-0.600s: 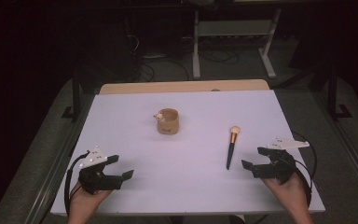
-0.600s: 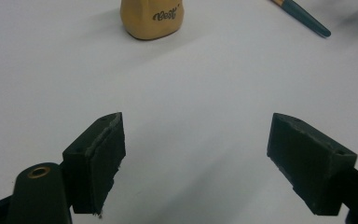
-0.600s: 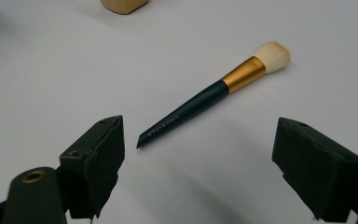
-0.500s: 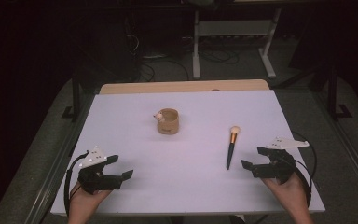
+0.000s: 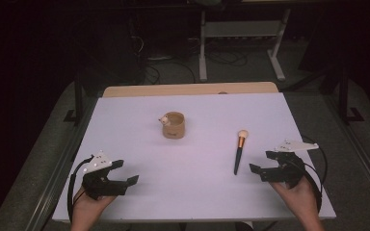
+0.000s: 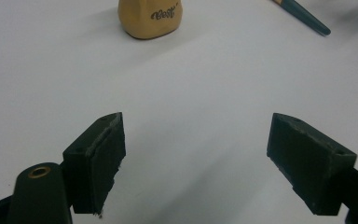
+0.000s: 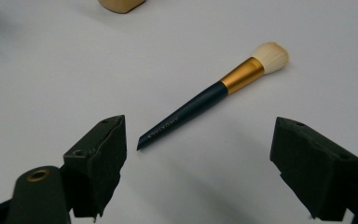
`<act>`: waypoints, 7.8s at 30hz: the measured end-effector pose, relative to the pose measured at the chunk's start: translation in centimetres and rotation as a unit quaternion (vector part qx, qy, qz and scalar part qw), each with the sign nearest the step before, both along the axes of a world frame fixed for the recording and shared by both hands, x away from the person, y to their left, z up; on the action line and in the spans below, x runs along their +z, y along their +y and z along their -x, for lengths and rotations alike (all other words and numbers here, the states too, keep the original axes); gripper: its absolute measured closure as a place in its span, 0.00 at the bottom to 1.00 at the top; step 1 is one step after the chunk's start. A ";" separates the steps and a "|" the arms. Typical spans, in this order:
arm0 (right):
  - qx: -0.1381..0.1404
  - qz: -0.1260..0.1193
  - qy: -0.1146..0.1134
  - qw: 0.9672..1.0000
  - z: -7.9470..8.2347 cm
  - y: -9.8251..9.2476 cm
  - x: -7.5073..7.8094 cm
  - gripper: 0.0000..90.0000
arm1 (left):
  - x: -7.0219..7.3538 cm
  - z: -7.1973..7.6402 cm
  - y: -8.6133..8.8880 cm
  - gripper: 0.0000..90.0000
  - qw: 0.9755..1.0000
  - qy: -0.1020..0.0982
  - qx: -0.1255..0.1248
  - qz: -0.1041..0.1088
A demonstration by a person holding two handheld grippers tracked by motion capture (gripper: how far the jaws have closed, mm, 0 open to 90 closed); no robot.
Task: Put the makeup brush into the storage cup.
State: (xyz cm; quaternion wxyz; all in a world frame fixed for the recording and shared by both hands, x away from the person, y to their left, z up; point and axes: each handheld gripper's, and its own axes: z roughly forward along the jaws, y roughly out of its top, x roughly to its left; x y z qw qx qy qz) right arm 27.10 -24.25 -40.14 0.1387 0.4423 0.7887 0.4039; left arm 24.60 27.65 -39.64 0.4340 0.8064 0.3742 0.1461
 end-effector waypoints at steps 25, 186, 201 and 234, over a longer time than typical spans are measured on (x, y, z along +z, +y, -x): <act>-0.020 0.006 0.072 0.997 -6.7 3.2 2.7 0.23 | -0.1 -0.6 0.2 0.21 1.000 0.000 -0.002 0.006; 0.244 -0.116 -0.055 0.961 -3.2 18.6 5.7 0.78 | 1.9 -4.9 -11.7 0.83 0.984 0.046 -0.167 0.035; 0.251 -0.090 -0.053 0.962 -3.3 18.9 6.2 0.79 | 2.0 -4.7 -12.0 0.83 0.985 0.041 -0.169 0.000; 0.197 -0.057 -0.030 0.978 -8.5 15.3 7.5 0.80 | 1.3 -2.3 -5.8 0.56 0.994 0.021 -0.108 -0.015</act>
